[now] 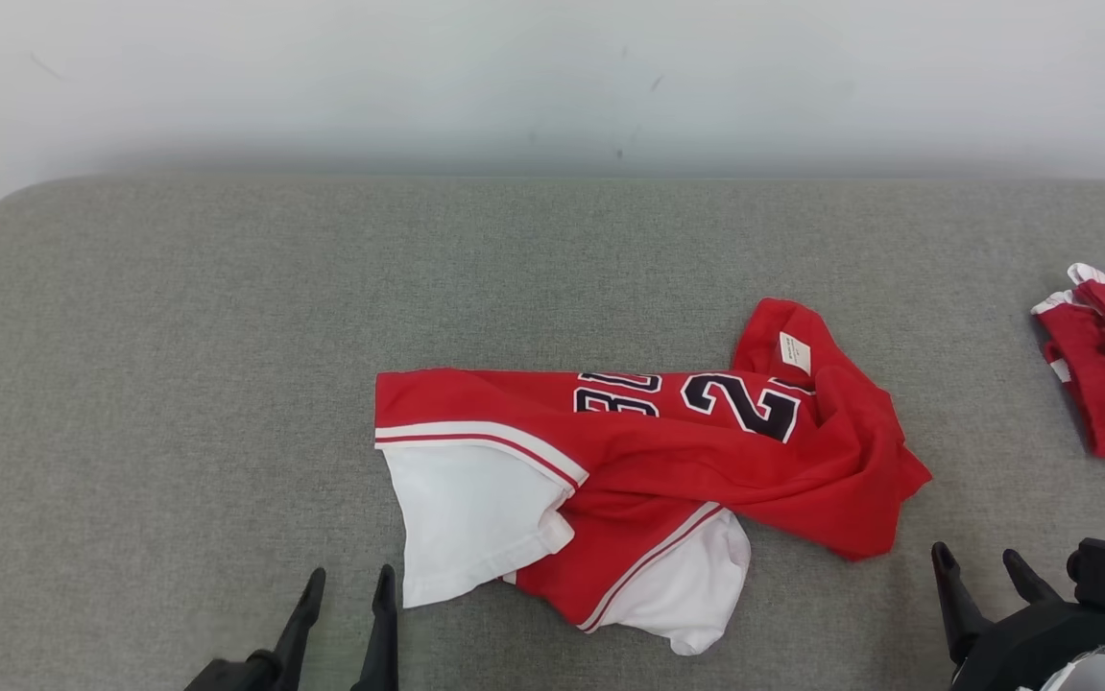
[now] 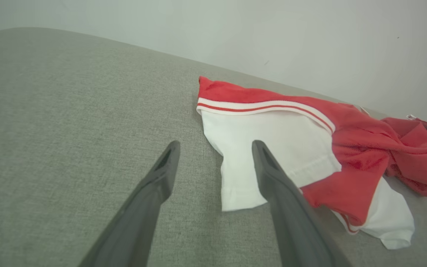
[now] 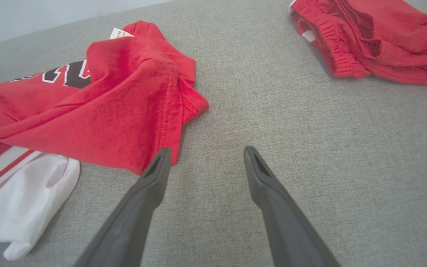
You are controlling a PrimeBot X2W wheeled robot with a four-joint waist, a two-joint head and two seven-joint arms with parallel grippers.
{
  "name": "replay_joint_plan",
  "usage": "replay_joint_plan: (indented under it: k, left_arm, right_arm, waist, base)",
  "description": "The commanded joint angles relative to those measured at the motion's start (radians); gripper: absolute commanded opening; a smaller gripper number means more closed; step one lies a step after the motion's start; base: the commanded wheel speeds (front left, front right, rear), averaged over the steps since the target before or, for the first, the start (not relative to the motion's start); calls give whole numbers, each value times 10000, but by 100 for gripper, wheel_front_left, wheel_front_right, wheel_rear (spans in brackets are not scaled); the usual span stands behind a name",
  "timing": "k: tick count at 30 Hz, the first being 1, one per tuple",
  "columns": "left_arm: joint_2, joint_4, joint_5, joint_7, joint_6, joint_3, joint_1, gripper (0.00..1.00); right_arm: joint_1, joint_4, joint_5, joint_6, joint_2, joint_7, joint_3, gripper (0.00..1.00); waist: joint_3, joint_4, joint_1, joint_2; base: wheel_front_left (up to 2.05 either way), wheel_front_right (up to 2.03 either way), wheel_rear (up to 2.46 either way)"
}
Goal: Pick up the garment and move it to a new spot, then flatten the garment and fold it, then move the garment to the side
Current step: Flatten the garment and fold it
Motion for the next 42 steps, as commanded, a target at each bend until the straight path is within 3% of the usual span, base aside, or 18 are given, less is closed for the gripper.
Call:
replay_joint_plan:
  k: [1, 7, 10, 16, 17, 19, 22, 23, 26, 35, 42]
  left_arm:
    - [5, 306, -73, 113, -15, -65, -277, 100]
    - [5, 1442, -327, 964, -40, -346, -984, 100]
    - [9, 2005, -271, 1455, 305, -355, -1305, 100]
    - [4, 2523, -308, 1867, 434, -568, -1727, 100]
    - [13, 2593, -330, 1933, 419, -600, -1795, 96]
    - [10, 2684, -443, 2055, 373, -672, -1856, 80]
    - [10, 2842, -544, 2206, 361, -778, -1903, 47]
    - [12, 2886, -541, 2235, 372, -804, -1913, 42]
    - [19, 2976, -577, 2323, 330, -883, -1946, 0]
    - [134, 2974, -564, 2413, 351, -1000, -2038, 0]
    - [235, 2896, -607, 2356, 416, -1017, -2150, 0]
  right_arm:
    - [0, 74, 126, -25, 21, -80, 42, 100]
    - [-191, 253, 231, -25, 23, -204, 143, 100]
    - [-261, 275, 280, -25, 20, -216, 244, 100]
    - [-315, 331, 327, -25, 20, -249, 359, 100]
    - [-334, 341, 325, -25, 20, -262, 362, 100]
    - [-361, 353, 318, -25, 20, -274, 348, 100]
    - [-386, 360, 277, -25, 21, -284, 285, 100]
    - [-390, 368, 257, -25, 21, -286, 267, 100]
    - [-428, 387, 212, -25, 22, -257, 285, 100]
    - [-1561, 732, -380, -25, -39, 573, 665, 100]
    - [-3328, 2012, -240, -25, -543, 1392, 456, 100]
  waist:
    - [-7, 11, 1, 0]
    - [-18, 33, 1, 0]
    - [-18, -21, 1, 0]
    - [56, -121, 1, 0]
    - [70, -138, 1, 0]
    - [95, -162, 1, 0]
    - [105, -165, 1, 0]
    - [106, -160, 1, 0]
    - [98, -146, 1, 0]
    - [230, -237, 1, 0]
    - [529, -43, 1, 0]
  base:
    - [0, 0, 0]
    - [0, 0, 0]
    - [0, 0, 0]
    - [0, 0, 0]
    - [0, 0, 0]
    - [0, 0, 0]
    - [0, 0, 0]
    - [0, 0, 0]
    - [0, 0, 0]
    - [0, 0, 0]
    - [0, 0, 0]
